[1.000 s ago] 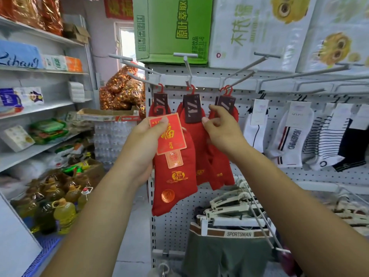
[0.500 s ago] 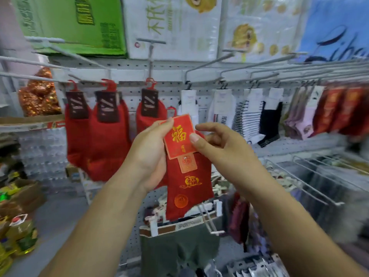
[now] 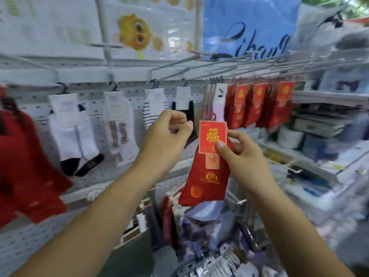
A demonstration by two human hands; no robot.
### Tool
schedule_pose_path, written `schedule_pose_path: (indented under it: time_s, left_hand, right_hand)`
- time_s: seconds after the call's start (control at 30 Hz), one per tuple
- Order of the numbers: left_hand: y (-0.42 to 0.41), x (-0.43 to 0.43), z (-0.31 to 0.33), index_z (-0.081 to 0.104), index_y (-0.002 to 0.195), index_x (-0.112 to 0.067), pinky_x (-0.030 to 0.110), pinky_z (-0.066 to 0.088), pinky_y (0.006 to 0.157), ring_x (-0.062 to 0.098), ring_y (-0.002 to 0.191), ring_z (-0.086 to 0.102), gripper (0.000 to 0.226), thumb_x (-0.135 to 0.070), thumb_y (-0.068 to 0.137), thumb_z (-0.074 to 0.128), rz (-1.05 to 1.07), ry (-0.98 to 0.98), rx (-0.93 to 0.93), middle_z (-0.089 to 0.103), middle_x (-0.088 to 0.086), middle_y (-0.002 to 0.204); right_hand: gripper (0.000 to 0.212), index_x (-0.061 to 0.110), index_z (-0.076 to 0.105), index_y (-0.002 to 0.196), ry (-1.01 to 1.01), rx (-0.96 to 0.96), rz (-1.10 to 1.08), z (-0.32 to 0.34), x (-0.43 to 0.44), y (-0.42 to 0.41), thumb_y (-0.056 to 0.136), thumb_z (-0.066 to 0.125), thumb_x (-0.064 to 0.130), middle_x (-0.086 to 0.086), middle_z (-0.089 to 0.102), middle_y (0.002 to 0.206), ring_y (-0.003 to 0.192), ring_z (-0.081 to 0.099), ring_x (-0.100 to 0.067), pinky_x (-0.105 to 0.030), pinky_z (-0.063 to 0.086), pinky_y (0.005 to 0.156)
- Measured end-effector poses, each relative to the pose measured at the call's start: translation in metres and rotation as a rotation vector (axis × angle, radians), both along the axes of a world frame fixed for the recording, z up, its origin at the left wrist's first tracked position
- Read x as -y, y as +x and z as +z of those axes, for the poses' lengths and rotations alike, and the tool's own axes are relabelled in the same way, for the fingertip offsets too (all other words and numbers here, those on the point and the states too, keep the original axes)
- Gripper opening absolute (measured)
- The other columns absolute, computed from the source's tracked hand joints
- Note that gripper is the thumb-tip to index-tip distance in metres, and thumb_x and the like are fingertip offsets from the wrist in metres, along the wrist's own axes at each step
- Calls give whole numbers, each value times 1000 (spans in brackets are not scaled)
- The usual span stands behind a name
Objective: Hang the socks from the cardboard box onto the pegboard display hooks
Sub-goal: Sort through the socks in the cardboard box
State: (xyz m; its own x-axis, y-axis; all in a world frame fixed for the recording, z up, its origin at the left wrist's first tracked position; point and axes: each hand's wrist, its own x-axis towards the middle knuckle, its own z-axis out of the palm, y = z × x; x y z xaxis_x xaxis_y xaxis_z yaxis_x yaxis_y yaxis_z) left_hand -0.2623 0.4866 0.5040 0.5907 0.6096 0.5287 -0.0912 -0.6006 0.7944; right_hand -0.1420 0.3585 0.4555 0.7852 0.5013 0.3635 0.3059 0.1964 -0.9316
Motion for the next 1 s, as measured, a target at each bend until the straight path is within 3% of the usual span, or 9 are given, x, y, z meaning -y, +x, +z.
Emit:
schedule_pose_path:
  time_s: [0.13,0.37,0.47,0.53,0.63,0.77,0.87,0.93,1.0]
  left_hand:
    - [70,22,3,59,127,-20,23,46,98,4,112,59,31,-32,99,62,63,176,-68,64,-11,123]
    - [182,56,7,52,140,-16,24,38,100,14,127,54,45,-32,100,61,147,281,-143,58,-2,138]
    - [204,66,18,48,143,-17,21,34,96,3,121,46,46,-33,101,58,184,340,-126,50,-15,130]
    - [221,71,28,46,145,-18,20,32,96,3,119,44,47,-33,102,58,231,396,-108,48,-14,128]
    - [246,70,37,45,140,-14,29,40,93,20,121,52,48,-34,99,60,399,395,-57,51,2,134]
    - [262,63,40,42,133,-7,45,50,95,28,119,50,56,-40,95,65,633,349,13,40,4,126]
    - [269,51,42,40,140,-5,46,45,105,28,130,44,64,-38,93,68,668,390,-11,44,12,140]
    - [272,45,41,42,138,-12,47,50,98,28,123,53,60,-40,92,68,636,351,-10,52,10,135]
    - [273,42,41,43,136,-16,37,50,91,24,117,57,58,-40,91,69,601,320,14,56,6,132]
  right_hand:
    - [23,23,60,123,-23,-23,-42,-12,35,71,100,62,19,-4,78,96,81,76,-17,-30,59,66]
    - [22,29,60,122,-48,-44,-72,-13,76,186,102,60,21,-5,76,101,82,76,-19,-37,63,72]
    - [24,30,61,124,-53,-23,-79,-7,72,220,102,60,21,-2,74,104,85,76,-18,-39,64,74]
    - [27,29,61,128,-37,20,-82,-2,68,243,101,60,21,2,72,106,89,73,-14,-28,61,69]
    - [31,27,61,131,-11,70,-89,11,54,272,101,59,19,9,67,108,91,65,-1,-12,52,64]
    - [34,25,61,133,35,95,-53,29,21,295,100,61,20,4,67,114,95,64,-5,-30,57,84]
    - [36,27,59,134,49,62,-29,42,-7,303,98,63,26,4,62,122,100,63,-10,-40,56,93]
    - [36,30,60,131,65,34,-33,48,-25,309,96,64,29,1,63,126,111,64,-21,-47,56,96]
    - [34,28,59,132,94,16,-17,54,-35,313,98,62,26,3,62,128,112,64,-18,-40,58,93]
